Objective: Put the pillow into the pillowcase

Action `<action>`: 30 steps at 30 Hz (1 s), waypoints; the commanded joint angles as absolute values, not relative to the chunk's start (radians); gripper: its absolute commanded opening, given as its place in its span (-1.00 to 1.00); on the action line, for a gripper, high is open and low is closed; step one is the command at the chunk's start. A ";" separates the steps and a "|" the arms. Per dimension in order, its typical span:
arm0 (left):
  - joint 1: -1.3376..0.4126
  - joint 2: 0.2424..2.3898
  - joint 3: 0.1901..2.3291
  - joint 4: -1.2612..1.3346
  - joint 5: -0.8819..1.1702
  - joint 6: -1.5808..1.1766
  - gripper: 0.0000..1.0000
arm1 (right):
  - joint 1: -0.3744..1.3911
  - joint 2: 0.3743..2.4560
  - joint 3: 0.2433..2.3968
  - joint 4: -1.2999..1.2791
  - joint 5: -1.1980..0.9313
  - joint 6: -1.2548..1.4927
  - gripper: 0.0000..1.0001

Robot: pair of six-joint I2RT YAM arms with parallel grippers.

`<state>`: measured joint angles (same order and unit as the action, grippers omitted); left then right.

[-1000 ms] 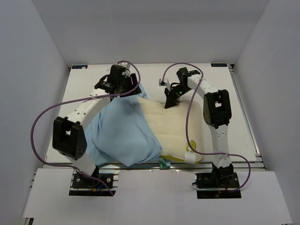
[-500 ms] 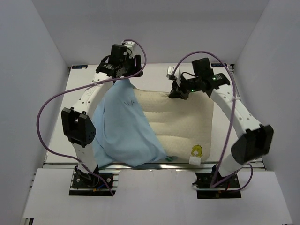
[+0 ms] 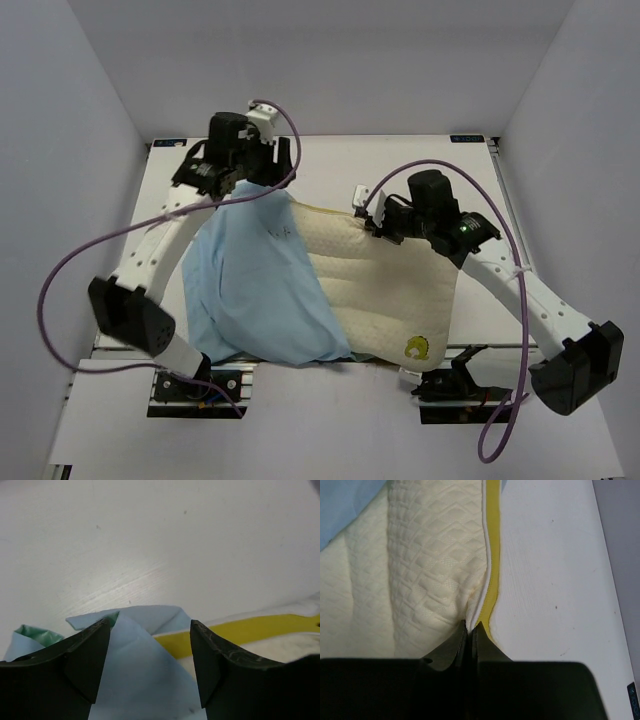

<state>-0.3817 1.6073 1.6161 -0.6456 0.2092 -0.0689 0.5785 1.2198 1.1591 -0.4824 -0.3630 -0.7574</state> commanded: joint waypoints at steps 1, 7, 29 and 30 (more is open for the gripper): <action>-0.380 1.386 1.647 -0.621 0.200 -0.093 0.51 | 0.588 1.158 1.126 -0.370 -0.311 -0.727 -1.00; -0.382 1.309 1.654 -0.722 0.127 -0.054 0.59 | 0.672 1.075 1.077 -0.341 -0.241 -0.744 -1.00; -0.380 1.324 1.588 -0.859 0.313 0.143 0.66 | 0.796 0.971 1.108 -0.538 -0.305 -0.868 -1.00; -0.380 1.322 1.583 -0.856 0.310 0.144 0.66 | 0.796 0.968 1.106 -0.546 -0.313 -0.874 -1.00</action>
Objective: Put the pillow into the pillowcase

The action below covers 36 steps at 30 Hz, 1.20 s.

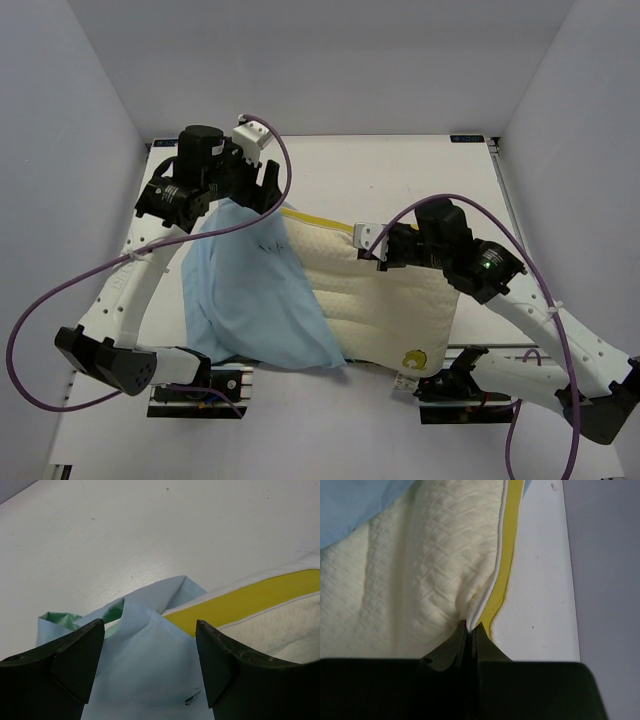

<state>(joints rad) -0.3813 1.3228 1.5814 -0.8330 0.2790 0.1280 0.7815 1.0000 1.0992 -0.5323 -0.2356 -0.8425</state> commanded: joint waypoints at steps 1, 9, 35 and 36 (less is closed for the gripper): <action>-0.382 1.321 1.580 -0.851 0.307 0.144 0.66 | 0.798 0.963 1.104 -0.549 -0.317 -0.879 -1.00; -0.382 1.341 1.611 -0.882 0.331 0.153 0.45 | 0.804 0.950 1.086 -0.565 -0.334 -0.905 -1.00; -0.380 1.319 1.542 -0.853 0.350 0.074 -1.00 | 0.804 0.956 1.095 -0.569 -0.385 -0.879 -1.00; -0.380 1.318 1.546 -0.841 0.354 0.066 -1.00 | 0.804 0.957 1.095 -0.568 -0.387 -0.877 -1.00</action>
